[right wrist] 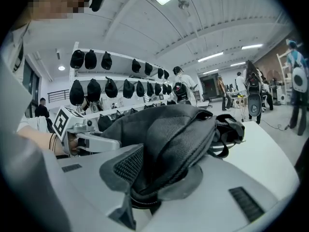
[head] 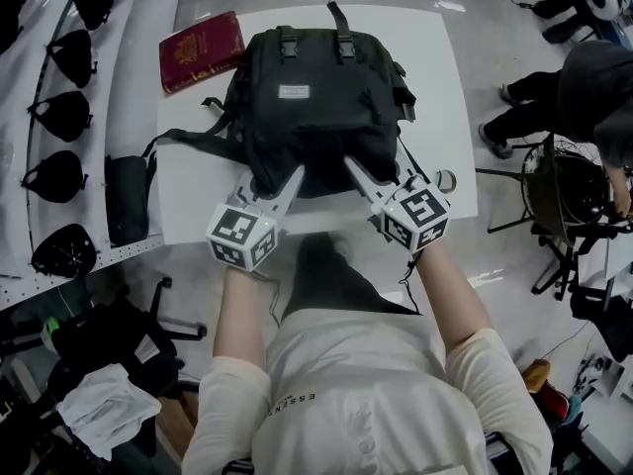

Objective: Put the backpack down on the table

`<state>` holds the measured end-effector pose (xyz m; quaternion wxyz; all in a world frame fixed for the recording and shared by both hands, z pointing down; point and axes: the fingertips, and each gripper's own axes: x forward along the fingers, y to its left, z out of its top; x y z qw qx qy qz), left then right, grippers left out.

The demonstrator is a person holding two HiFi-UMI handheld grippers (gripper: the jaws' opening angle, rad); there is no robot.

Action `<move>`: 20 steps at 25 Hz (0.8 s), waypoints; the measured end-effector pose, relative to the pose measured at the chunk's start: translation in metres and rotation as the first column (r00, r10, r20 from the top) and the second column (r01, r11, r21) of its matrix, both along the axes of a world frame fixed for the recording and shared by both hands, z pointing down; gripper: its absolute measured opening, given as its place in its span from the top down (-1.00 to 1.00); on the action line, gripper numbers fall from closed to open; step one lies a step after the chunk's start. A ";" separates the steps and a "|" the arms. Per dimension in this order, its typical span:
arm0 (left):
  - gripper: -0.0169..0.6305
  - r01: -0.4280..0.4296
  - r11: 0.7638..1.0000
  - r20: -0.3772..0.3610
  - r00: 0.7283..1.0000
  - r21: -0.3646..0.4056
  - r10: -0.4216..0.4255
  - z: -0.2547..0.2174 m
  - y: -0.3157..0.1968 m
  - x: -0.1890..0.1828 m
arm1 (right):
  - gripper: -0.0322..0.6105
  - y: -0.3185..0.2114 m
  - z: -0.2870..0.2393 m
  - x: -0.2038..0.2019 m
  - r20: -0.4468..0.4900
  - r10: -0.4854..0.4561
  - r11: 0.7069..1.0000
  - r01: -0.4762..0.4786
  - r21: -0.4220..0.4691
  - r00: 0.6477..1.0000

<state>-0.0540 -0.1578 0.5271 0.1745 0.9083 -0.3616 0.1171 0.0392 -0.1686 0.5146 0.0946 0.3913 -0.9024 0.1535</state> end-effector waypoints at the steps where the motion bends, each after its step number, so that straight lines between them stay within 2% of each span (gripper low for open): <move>1: 0.67 0.000 1.000 -0.003 1.000 -0.006 0.000 0.005 0.003 0.000 | 0.54 0.003 0.005 0.000 0.002 0.001 1.000 -0.001 -0.009 1.000; 16: 0.65 0.013 0.995 -0.035 0.999 -0.101 -0.016 0.067 0.044 -0.002 | 0.47 0.045 0.069 0.004 -0.023 0.010 0.992 -0.013 -0.126 1.000; 20: 0.65 0.006 0.990 -0.070 0.997 -0.143 -0.016 0.077 0.051 -0.003 | 0.47 0.053 0.082 0.005 -0.040 0.002 0.985 -0.009 -0.174 0.999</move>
